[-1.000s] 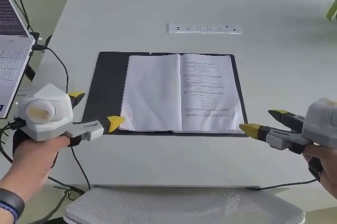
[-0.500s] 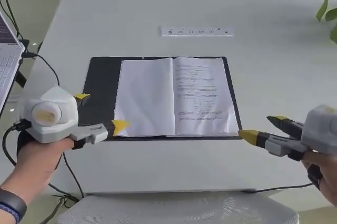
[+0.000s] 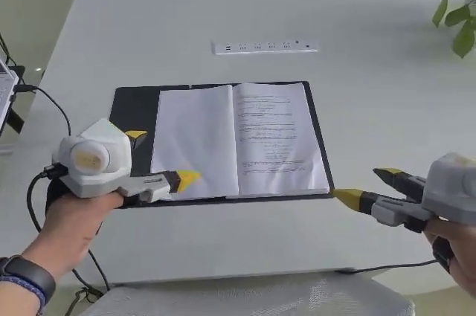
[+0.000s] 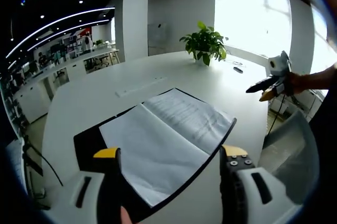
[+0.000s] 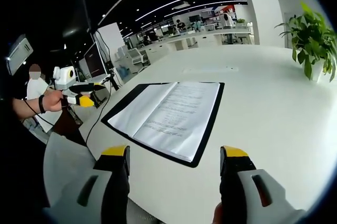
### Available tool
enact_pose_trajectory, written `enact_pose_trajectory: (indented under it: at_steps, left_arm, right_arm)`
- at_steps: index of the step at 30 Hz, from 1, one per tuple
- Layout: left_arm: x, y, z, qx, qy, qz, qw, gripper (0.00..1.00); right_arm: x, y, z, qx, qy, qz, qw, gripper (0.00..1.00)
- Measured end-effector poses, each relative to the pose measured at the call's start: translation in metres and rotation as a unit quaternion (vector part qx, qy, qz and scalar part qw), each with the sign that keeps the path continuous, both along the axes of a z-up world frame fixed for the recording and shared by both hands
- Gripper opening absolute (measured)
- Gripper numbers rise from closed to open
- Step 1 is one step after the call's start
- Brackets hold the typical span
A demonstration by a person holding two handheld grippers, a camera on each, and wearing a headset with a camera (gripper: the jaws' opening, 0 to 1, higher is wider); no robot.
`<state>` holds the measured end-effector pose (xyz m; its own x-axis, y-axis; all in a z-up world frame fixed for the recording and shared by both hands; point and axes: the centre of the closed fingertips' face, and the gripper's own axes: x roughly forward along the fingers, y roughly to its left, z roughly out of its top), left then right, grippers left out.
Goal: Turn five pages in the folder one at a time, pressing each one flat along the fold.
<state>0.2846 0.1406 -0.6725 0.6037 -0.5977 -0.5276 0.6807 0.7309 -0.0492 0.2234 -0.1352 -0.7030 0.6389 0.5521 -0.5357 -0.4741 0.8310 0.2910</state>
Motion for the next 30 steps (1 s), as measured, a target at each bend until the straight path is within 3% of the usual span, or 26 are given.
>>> enact_pose_trajectory:
  at_steps: [11,18,30]
  left_arm:
    - [0.016,-0.074,0.002,0.001,-0.009,-0.078,0.9969,0.75]
    - [0.024,-0.117,-0.007,-0.002,-0.005,-0.112,0.9937,0.74]
    - [0.022,-0.17,-0.034,-0.003,0.022,-0.141,0.9898,0.72]
  right_arm:
    - [-0.006,-0.008,-0.004,0.003,0.005,-0.005,1.0,0.68]
    - [-0.009,-0.01,-0.005,0.006,0.008,-0.007,0.9999,0.67]
    - [-0.006,-0.009,-0.005,0.014,0.012,-0.003,0.9998,0.67]
